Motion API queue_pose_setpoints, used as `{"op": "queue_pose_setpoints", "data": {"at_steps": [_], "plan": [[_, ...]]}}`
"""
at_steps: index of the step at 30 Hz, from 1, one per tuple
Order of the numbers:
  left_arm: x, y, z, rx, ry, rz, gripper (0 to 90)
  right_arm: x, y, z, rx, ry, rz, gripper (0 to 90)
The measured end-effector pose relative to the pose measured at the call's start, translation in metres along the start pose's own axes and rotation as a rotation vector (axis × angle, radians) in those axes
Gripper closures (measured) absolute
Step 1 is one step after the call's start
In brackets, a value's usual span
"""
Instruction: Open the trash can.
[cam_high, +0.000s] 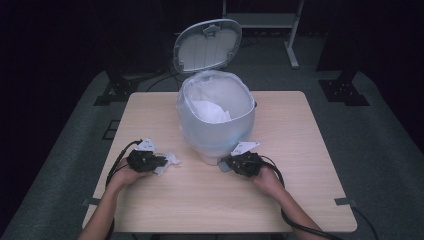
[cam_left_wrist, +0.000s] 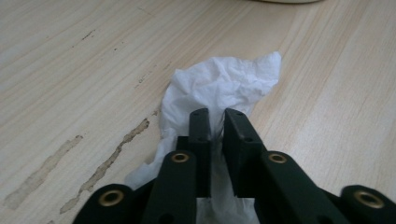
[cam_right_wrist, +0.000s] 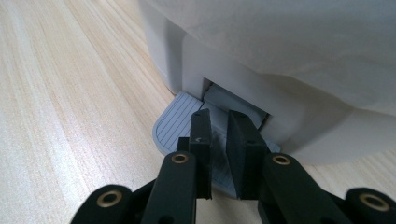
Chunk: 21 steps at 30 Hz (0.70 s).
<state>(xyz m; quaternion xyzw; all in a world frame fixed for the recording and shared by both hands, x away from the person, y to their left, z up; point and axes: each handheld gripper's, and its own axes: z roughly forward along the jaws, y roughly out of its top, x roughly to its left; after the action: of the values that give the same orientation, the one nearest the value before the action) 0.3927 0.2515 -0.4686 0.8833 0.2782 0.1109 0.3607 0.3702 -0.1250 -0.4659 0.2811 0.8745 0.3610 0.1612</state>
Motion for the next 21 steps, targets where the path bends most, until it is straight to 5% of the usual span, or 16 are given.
{"op": "queue_pose_setpoints", "data": {"at_steps": [21], "plan": [[-0.0029, 0.0005, -0.0063, -0.038, -0.091, -0.075, 87.8, -0.0015, 0.0004, 0.0001, 0.003, 0.009, 0.002, 79.7]]}}
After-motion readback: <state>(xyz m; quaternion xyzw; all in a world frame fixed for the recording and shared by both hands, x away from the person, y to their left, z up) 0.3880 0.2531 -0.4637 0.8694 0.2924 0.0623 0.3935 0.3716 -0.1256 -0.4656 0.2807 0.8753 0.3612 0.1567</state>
